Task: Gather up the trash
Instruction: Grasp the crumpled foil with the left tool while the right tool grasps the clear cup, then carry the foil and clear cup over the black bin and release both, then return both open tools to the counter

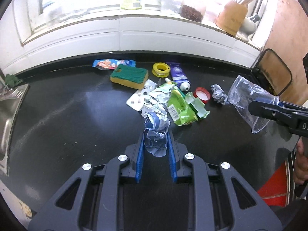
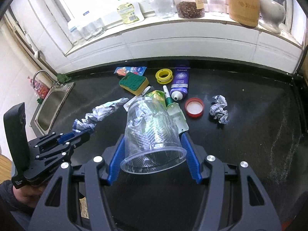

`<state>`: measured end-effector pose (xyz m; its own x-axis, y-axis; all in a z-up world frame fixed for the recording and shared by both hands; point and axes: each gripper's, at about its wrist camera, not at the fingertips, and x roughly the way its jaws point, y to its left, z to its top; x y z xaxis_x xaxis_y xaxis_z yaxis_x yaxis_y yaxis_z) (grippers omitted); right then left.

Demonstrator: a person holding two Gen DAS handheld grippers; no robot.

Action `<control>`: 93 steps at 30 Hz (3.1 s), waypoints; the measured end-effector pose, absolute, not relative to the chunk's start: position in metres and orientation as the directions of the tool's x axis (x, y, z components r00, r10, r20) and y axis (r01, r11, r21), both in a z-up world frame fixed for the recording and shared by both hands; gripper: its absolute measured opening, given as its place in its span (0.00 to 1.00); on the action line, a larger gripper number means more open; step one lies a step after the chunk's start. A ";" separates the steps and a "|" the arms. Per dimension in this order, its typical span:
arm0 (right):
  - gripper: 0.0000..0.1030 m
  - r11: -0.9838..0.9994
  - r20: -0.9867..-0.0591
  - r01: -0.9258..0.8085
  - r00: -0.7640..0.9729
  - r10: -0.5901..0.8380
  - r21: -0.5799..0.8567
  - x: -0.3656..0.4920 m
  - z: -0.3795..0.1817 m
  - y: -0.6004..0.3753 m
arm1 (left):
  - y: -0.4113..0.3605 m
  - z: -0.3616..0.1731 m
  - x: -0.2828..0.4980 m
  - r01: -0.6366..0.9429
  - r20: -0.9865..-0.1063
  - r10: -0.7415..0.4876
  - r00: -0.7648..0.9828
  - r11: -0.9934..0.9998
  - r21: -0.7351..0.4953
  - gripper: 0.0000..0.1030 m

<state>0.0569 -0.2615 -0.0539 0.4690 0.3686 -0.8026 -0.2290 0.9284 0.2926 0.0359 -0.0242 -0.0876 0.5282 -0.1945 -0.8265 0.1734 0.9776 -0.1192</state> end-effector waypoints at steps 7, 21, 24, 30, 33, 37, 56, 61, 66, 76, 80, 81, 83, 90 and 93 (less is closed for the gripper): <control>0.56 0.908 -0.796 -0.340 0.465 0.387 0.243 0.054 -0.043 -0.215 | 0.010 -0.073 0.011 0.083 -0.814 -0.125 0.567 0.992 -0.094 0.22; 0.57 0.628 -0.793 -0.749 0.246 0.557 0.209 0.000 -0.041 0.016 | 0.172 -0.061 -0.123 -0.373 -0.818 0.190 0.543 0.927 -0.031 0.21; 0.57 0.524 -0.801 -0.820 0.145 0.581 0.232 -0.028 -0.050 0.075 | 0.206 -0.072 -0.168 -0.481 -0.835 0.252 0.489 0.877 -0.016 0.22; 0.58 0.335 -0.826 -0.894 -0.065 0.560 0.298 -0.095 -0.087 0.177 | 0.265 -0.112 -0.260 -0.658 -0.886 0.293 0.358 0.753 -0.018 0.21; 0.58 0.286 -0.849 -0.907 -0.128 0.513 0.309 -0.123 -0.115 0.219 | 0.288 -0.139 -0.290 -0.708 -0.905 0.277 0.322 0.705 -0.036 0.21; 0.58 0.267 -0.880 -0.913 -0.167 0.445 0.309 -0.144 -0.155 0.264 | 0.317 -0.184 -0.308 -0.740 -0.921 0.242 0.305 0.669 -0.069 0.21; 0.74 0.261 -0.940 -0.930 -0.182 0.287 0.260 -0.150 -0.235 0.371 | 0.375 -0.272 -0.313 -0.770 -0.934 0.191 0.302 0.626 -0.121 0.70; 0.74 0.266 -0.932 -0.926 -0.181 0.313 0.269 -0.140 -0.218 0.350 | 0.376 -0.263 -0.313 -0.773 -0.930 0.200 0.307 0.623 -0.121 0.70; 0.82 0.347 -0.908 -0.898 -0.119 0.401 0.271 -0.109 -0.166 0.290 | 0.355 -0.217 -0.292 -0.713 -0.904 0.262 0.339 0.699 -0.065 0.85; 0.87 0.759 -0.841 -0.627 0.306 0.445 0.174 -0.013 -0.057 0.050 | 0.222 -0.112 -0.139 -0.248 -0.811 0.104 0.576 0.967 -0.052 0.92; 0.87 0.885 -0.830 -0.443 0.433 0.352 0.145 0.013 -0.038 -0.062 | 0.145 -0.090 -0.071 -0.045 -0.784 -0.006 0.621 0.998 -0.044 0.92; 0.87 0.905 -0.825 -0.400 0.456 0.333 0.145 0.019 -0.035 -0.091 | 0.122 -0.085 -0.054 0.006 -0.778 -0.040 0.627 0.999 -0.047 0.92; 0.87 0.932 -0.816 -0.328 0.490 0.306 0.153 0.024 -0.031 -0.141 | 0.080 -0.078 -0.028 0.088 -0.769 -0.104 0.631 0.994 -0.062 0.92; 0.87 0.968 -0.796 -0.182 0.553 0.245 0.172 0.035 -0.035 -0.263 | -0.008 -0.086 0.025 0.193 -0.784 -0.182 0.594 0.978 -0.081 0.92; 0.87 0.971 -0.808 -0.162 0.539 0.238 0.178 0.041 -0.046 -0.287 | -0.024 -0.090 0.036 0.195 -0.797 -0.146 0.586 0.980 -0.036 0.92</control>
